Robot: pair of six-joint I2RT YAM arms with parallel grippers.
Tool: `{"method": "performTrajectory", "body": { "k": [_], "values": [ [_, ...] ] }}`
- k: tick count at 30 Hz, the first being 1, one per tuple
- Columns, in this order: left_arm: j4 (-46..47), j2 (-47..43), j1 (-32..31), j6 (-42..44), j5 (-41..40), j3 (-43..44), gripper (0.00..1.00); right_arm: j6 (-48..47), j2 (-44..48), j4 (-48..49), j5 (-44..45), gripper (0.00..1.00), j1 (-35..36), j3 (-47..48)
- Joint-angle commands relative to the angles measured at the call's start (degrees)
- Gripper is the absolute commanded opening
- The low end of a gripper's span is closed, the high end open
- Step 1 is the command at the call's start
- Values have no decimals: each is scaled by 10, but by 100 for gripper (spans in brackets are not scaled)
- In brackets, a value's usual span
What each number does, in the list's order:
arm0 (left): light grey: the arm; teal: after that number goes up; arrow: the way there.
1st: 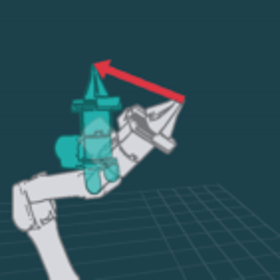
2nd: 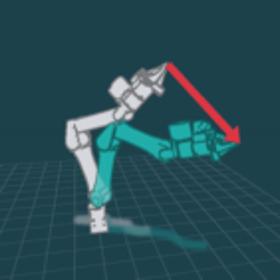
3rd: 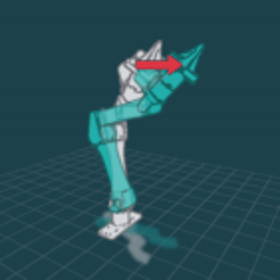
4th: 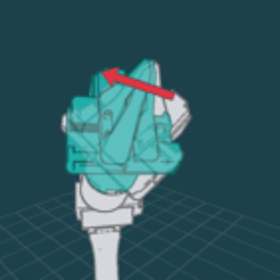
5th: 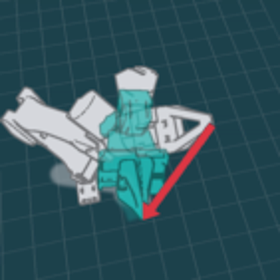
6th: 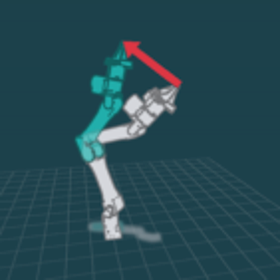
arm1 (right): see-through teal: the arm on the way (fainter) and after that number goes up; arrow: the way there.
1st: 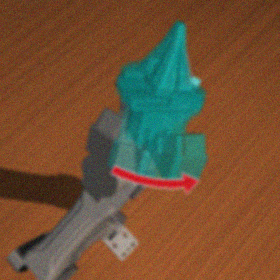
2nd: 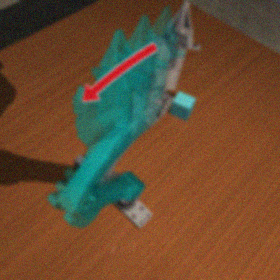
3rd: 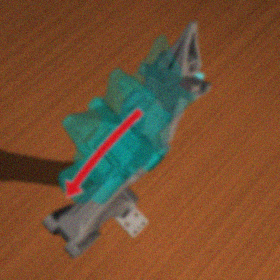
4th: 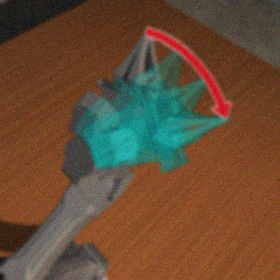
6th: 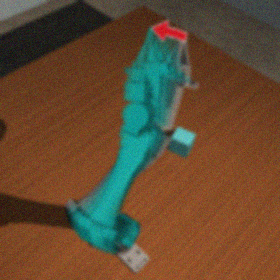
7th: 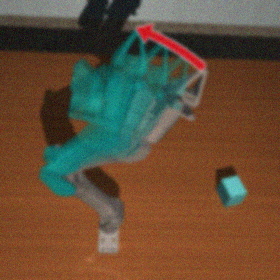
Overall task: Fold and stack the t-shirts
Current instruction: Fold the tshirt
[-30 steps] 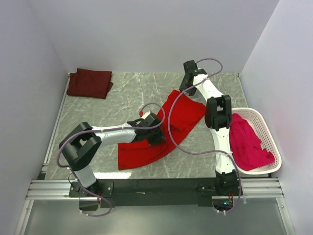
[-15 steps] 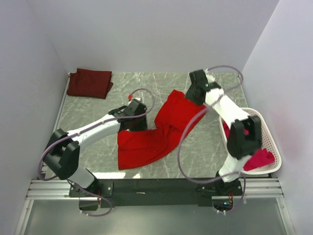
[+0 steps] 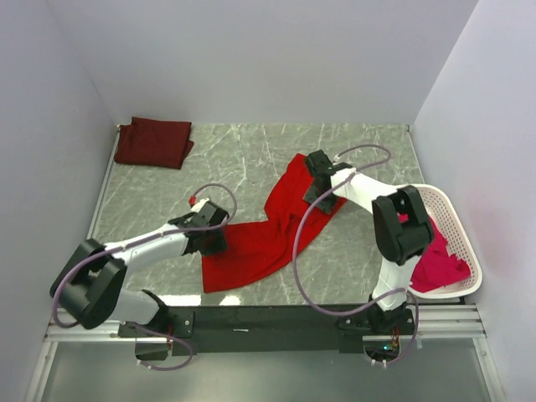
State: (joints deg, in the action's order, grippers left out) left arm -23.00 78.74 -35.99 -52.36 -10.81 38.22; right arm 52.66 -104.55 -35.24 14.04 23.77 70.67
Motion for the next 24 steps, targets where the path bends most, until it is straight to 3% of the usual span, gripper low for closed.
{"method": "performTrajectory", "body": {
  "k": [1, 11, 24],
  "values": [
    [16, -38, -7, -82, 3, -58, 37, 5, -42, -12, 3, 56, -14, 61],
    [-42, -151, -99, -244, 11, -102, 37, -63, -201, -103, -32, 56, -70, 268],
    [-28, -161, -164, -273, 102, -61, 43, -171, -395, -171, -79, 55, -108, 594]
  ]
}}
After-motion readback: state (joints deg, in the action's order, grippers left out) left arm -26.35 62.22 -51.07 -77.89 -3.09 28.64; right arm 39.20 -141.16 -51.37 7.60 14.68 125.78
